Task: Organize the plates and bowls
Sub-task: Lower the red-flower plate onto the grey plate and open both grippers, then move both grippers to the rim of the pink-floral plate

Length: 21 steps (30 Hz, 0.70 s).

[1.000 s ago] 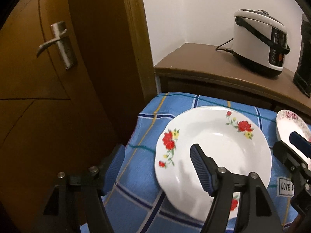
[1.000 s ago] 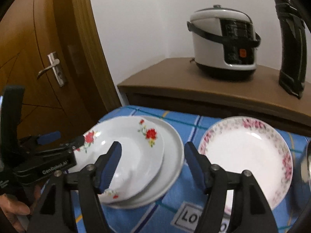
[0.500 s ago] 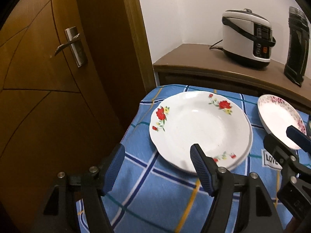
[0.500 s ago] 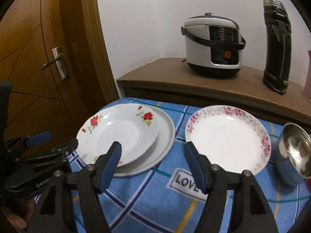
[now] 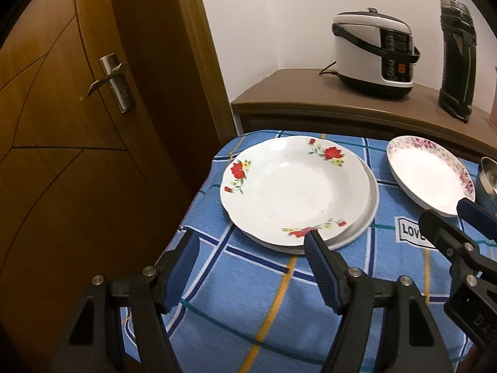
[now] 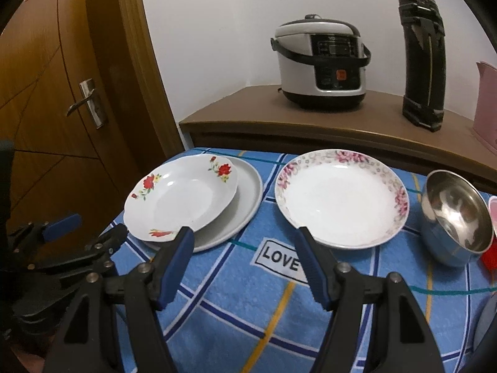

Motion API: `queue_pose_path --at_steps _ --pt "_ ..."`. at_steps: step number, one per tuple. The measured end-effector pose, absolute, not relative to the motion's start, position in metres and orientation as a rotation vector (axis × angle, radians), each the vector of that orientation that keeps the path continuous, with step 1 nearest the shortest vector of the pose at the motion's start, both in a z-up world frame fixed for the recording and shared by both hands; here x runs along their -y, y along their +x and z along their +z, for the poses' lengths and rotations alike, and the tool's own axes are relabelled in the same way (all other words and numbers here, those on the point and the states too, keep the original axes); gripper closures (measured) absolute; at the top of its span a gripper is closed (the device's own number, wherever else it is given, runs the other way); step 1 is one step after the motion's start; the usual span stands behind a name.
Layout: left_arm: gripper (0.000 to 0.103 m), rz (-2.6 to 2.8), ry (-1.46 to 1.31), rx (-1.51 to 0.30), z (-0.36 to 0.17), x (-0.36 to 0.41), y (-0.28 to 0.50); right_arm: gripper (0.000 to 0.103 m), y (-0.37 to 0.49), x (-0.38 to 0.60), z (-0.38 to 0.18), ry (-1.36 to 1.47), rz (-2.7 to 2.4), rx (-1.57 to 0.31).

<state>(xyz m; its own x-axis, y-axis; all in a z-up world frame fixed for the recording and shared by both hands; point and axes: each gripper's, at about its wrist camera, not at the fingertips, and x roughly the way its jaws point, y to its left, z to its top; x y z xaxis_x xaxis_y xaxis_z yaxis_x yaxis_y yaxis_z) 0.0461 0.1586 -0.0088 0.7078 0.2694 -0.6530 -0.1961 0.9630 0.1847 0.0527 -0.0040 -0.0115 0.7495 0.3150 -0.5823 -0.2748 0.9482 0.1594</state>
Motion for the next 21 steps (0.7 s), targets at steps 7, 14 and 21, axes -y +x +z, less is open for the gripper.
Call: queue_pose_path --at_steps 7,14,21 --pt "0.031 0.241 0.111 -0.738 -0.006 -0.149 0.04 0.035 0.044 0.015 -0.008 0.066 0.315 -0.648" --pt "0.031 0.228 0.111 -0.733 -0.001 -0.141 0.035 0.035 0.035 0.024 -0.002 0.077 0.31 -0.647" --pt "0.031 0.216 0.125 -0.723 0.001 -0.129 0.029 0.035 0.024 0.03 0.004 0.072 0.302 -0.625"
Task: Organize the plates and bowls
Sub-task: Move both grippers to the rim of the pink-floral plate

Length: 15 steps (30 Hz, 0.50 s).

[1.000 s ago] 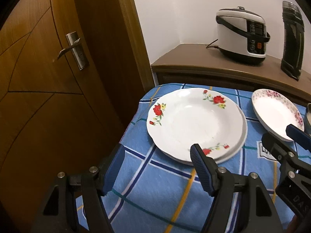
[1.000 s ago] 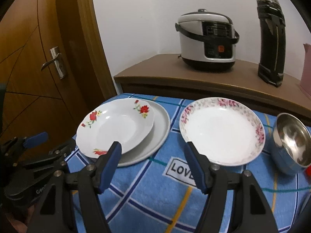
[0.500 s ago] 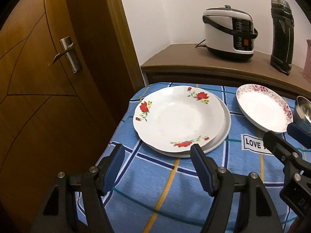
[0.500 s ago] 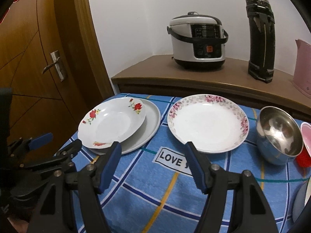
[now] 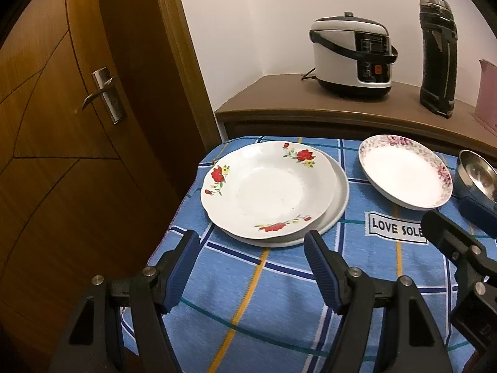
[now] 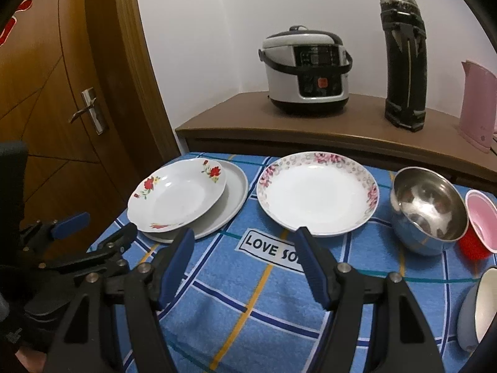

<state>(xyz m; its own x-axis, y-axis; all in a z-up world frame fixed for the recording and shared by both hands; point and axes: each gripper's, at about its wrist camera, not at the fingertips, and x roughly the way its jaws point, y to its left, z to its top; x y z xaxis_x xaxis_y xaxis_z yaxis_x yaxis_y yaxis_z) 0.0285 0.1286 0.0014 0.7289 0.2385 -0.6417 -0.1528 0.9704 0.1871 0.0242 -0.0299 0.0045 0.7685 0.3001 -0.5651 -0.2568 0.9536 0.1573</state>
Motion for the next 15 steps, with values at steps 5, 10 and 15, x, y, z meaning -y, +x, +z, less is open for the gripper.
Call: queue_pose_path --at_steps 5,10,15 --pt "0.031 0.206 0.13 -0.726 0.001 -0.122 0.025 0.035 0.018 0.037 0.004 0.082 0.295 -0.629" --pt "0.031 0.184 0.132 -0.73 -0.002 -0.114 0.023 0.035 0.012 0.047 0.002 0.083 0.279 -0.627" --pt "0.031 0.161 0.151 -0.737 -0.008 -0.101 0.025 0.035 0.011 0.069 -0.003 0.107 0.243 -0.632"
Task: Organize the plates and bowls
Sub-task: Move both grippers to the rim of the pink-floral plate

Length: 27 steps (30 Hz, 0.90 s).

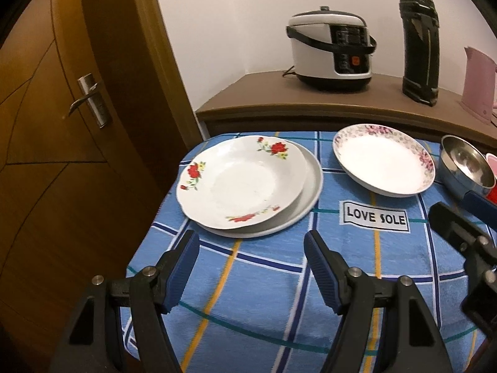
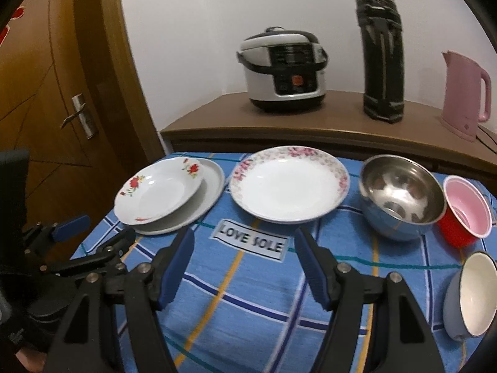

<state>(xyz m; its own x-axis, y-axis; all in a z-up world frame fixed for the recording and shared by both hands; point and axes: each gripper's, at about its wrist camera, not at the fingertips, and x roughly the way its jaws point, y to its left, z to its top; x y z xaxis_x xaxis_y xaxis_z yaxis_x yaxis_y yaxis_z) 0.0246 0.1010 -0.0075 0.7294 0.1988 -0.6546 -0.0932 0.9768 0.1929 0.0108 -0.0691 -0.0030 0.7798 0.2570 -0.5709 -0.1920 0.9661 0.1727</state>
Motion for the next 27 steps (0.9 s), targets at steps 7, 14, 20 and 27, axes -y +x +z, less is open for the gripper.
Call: queue_pose_path --at_steps 7,14,20,27 --pt "0.031 0.139 0.169 -0.758 -0.017 -0.088 0.039 0.035 0.019 0.101 -0.011 0.144 0.182 -0.645" --pt "0.031 0.099 0.164 -0.769 -0.02 -0.08 0.056 0.035 0.031 0.117 -0.015 0.153 0.128 -0.659" --pt "0.031 0.042 0.175 -0.74 -0.012 -0.071 0.08 0.056 0.057 0.138 -0.037 0.299 0.113 -0.752" --pt "0.031 -0.037 0.187 -0.757 -0.008 -0.054 0.131 0.058 0.077 0.14 -0.039 0.359 0.124 -0.765"
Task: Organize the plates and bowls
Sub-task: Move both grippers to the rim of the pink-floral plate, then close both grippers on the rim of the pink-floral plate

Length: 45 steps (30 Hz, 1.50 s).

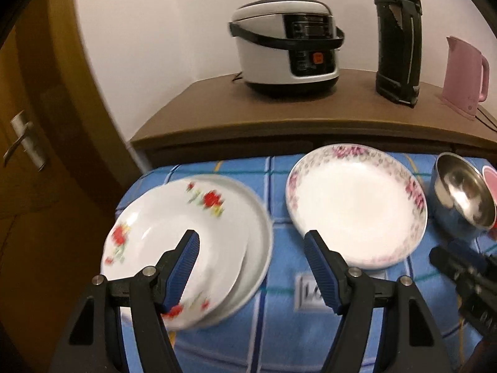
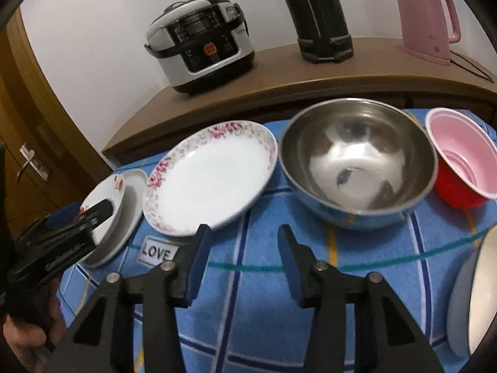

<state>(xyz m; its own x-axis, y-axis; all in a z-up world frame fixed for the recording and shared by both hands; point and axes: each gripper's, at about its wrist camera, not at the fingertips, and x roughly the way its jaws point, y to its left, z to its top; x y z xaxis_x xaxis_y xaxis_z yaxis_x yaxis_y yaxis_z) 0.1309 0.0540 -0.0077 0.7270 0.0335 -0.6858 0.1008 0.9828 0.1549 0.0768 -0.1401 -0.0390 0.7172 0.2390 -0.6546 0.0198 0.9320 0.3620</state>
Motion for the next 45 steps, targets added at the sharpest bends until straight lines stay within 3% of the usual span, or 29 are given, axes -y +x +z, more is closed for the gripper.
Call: queue_pose_path --at_steps 11,22,29,45 --pt "0.031 -0.104 0.223 -0.823 -0.016 -0.033 0.197 0.056 0.109 0.133 -0.042 0.366 0.104 -0.781" --pt "0.031 -0.134 0.222 -0.874 -0.035 -0.02 0.236 0.061 0.128 0.136 -0.056 0.366 0.1 -0.808" --pt "0.031 -0.137 0.231 -0.899 -0.051 -0.015 0.253 0.072 0.14 0.138 -0.065 0.365 0.087 -0.836" --pt "0.031 -0.284 0.185 -0.926 -0.061 0.001 0.26 0.073 0.15 0.134 -0.067 0.314 0.074 -0.829"
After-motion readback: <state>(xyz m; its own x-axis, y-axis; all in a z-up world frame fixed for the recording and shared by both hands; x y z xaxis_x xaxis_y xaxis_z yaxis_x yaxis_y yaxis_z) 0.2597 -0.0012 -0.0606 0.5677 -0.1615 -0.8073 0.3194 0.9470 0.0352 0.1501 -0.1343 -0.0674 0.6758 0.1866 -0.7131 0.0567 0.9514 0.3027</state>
